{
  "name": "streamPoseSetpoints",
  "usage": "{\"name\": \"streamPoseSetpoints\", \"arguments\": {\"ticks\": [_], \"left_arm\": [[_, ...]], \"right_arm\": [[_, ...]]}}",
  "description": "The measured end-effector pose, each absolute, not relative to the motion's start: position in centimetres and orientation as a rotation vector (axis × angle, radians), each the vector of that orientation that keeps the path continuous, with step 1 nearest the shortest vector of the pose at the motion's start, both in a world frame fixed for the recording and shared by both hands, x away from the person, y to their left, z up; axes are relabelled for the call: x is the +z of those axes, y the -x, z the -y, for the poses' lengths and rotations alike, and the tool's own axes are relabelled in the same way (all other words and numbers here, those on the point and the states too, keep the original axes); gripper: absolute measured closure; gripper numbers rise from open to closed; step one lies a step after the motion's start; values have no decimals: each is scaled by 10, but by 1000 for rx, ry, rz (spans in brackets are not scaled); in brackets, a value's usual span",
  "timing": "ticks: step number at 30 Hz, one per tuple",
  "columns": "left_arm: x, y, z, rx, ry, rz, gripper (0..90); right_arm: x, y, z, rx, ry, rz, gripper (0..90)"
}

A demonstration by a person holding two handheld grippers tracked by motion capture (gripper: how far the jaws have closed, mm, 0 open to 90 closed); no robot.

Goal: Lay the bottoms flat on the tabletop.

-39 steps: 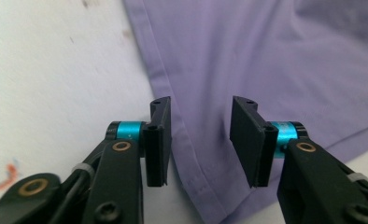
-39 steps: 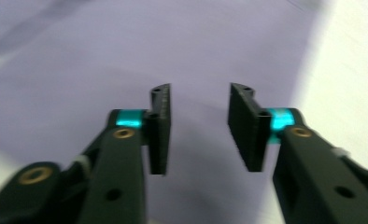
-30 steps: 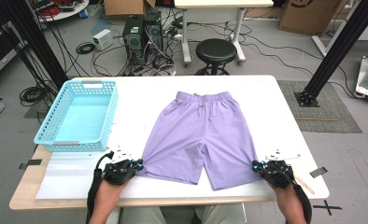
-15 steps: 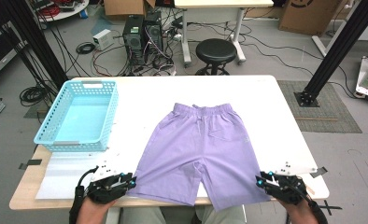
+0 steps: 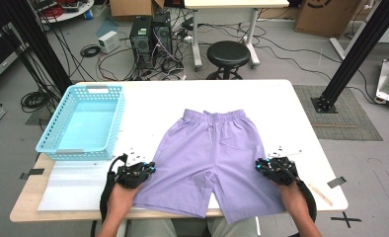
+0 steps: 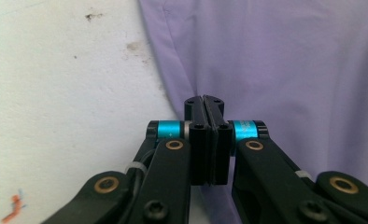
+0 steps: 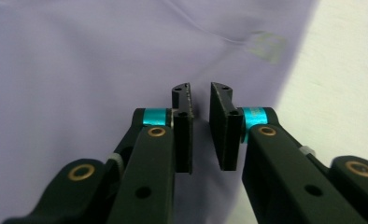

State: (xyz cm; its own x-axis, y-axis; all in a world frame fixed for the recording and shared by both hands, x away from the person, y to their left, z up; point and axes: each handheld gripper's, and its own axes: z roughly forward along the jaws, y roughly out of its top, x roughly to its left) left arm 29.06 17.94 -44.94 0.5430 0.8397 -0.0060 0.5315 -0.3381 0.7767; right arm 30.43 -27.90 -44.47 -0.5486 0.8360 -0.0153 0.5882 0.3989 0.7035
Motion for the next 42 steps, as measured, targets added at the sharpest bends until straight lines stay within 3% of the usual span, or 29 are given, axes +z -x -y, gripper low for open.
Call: {"name": "streamPoseSetpoints", "arguments": {"ticks": [6, 12, 14, 15, 16, 17, 20, 21, 24, 26, 27, 28, 34, 36, 37, 42], "left_arm": [[-448, -294, -202, 555, -2005, -1167, 891], [-450, -296, -209, 532, -1980, -1151, 885], [-449, -299, -209, 526, -1980, -1137, 862], [-449, -300, -210, 522, -1971, -1138, 812], [-449, -302, -210, 505, -1954, -1141, 775], [-448, -303, -211, 501, -1938, -1143, 745], [-447, -308, -211, 472, -1888, -1134, 678], [-447, -309, -211, 469, -1872, -1129, 652], [-447, -315, -211, 486, -1838, -1131, 582], [-446, -318, -211, 494, -1817, -1135, 559], [-445, -319, -211, 500, -1810, -1133, 558], [-444, -321, -210, 506, -1807, -1131, 556], [-434, -342, -204, 499, -1791, -1121, 542], [-431, -352, -198, 491, -1795, -1103, 527], [-430, -358, -194, 486, -1800, -1093, 516], [-425, -390, -175, 464, -1840, -1045, 490]], "right_arm": [[-435, -311, 295, 971, -1293, -2188, 722], [-449, -335, 300, 966, -1423, -2176, 628], [-449, -336, 295, 929, -1392, -2171, 692], [-449, -336, 295, 901, -1362, -2169, 752], [-448, -336, 294, 889, -1347, -2183, 886], [-447, -335, 294, 880, -1322, -2205, 900], [-442, -333, 297, 894, -1334, -2177, 875], [-440, -333, 298, 924, -1352, -2154, 752], [-438, -340, 293, 1001, -1376, -2177, 674], [-442, -345, 284, 943, -1356, -2214, 725], [-444, -347, 281, 878, -1340, -2232, 845], [-444, -346, 279, 841, -1303, -2215, 891], [-438, -337, 292, 708, -1282, -2203, 897], [-438, -336, 298, 768, -1269, -2219, 841], [-437, -337, 300, 803, -1258, -2215, 761], [-429, -356, 302, 937, -1283, -2191, 564]]}}
